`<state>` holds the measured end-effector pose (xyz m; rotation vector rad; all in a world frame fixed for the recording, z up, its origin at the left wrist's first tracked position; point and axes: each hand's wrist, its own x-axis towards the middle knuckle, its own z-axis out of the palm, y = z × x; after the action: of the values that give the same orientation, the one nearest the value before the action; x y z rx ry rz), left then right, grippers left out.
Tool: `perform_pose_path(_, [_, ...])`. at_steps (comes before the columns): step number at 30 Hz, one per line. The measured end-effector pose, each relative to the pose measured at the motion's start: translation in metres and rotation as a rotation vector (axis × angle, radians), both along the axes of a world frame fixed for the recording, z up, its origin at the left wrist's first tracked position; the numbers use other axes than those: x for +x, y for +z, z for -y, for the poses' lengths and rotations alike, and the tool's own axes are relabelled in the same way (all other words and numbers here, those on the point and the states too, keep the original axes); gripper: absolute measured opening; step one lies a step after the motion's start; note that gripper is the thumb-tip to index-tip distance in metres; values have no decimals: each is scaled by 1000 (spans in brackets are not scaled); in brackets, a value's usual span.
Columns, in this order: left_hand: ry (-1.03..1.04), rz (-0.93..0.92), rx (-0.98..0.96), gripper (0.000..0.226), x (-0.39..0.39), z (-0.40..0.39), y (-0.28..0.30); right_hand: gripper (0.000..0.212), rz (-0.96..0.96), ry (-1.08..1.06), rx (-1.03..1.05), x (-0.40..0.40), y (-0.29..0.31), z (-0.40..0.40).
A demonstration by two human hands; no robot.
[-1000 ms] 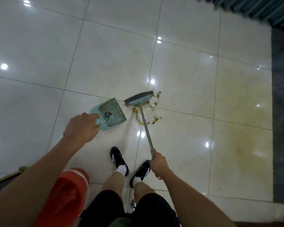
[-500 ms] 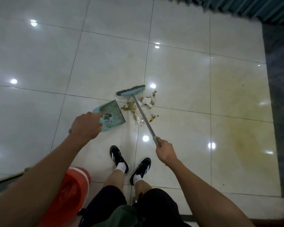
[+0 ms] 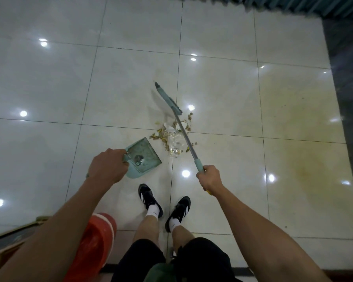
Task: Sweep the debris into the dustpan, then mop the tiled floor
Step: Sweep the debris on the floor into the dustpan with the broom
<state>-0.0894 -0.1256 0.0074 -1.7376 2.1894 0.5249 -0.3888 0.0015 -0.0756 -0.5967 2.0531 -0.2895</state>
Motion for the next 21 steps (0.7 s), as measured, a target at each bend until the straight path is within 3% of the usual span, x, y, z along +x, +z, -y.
perform_pose_path(3, [14,-6,12,10,-2,-1,0,20,-197,188,84,-14,-3,-3])
perform_pose_path(7, [7,-16,20,10,-1,-5,-5,27,-303,269,131,-34,-15,18])
perform_pose_path(14, [-16,-13,23,12,3,-5,-17,42,-229,295,170,-57,-27,65])
perform_pose_path(21, [-31,40,56,12,-12,-9,-10,52,-133,321,217,-23,-25,13])
